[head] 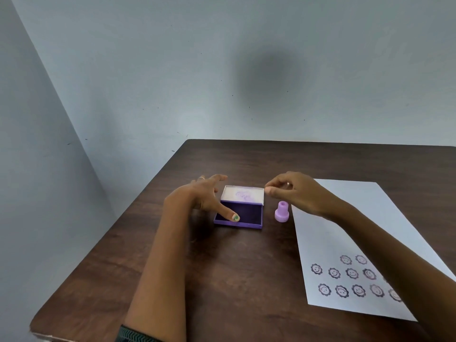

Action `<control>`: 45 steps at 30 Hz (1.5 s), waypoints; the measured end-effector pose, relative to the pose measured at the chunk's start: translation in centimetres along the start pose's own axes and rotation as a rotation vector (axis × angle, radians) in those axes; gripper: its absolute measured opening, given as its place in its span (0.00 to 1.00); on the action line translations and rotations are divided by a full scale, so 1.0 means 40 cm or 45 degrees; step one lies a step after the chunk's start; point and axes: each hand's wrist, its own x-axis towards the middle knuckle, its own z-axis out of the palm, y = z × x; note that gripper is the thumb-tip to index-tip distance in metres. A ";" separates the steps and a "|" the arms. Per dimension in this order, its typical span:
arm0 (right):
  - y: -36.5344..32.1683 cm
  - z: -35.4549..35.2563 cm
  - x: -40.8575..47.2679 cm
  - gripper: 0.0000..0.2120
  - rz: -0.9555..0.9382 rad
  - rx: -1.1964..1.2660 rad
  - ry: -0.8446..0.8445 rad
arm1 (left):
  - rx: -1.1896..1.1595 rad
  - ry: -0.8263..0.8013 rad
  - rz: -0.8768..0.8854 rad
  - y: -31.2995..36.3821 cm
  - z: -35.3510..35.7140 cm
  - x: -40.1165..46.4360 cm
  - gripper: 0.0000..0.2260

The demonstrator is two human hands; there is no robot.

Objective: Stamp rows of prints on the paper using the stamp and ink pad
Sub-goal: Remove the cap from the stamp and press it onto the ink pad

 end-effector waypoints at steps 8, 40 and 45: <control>0.020 0.025 -0.039 0.09 -0.007 -0.049 0.123 | -0.052 0.401 0.251 0.042 0.023 0.004 0.31; 0.030 0.002 -0.054 0.14 -0.088 0.673 0.644 | -0.706 0.490 0.727 0.177 0.092 0.001 0.11; 0.020 -0.003 -0.056 0.14 -0.182 0.568 0.745 | -0.818 0.492 0.751 0.179 0.089 0.000 0.10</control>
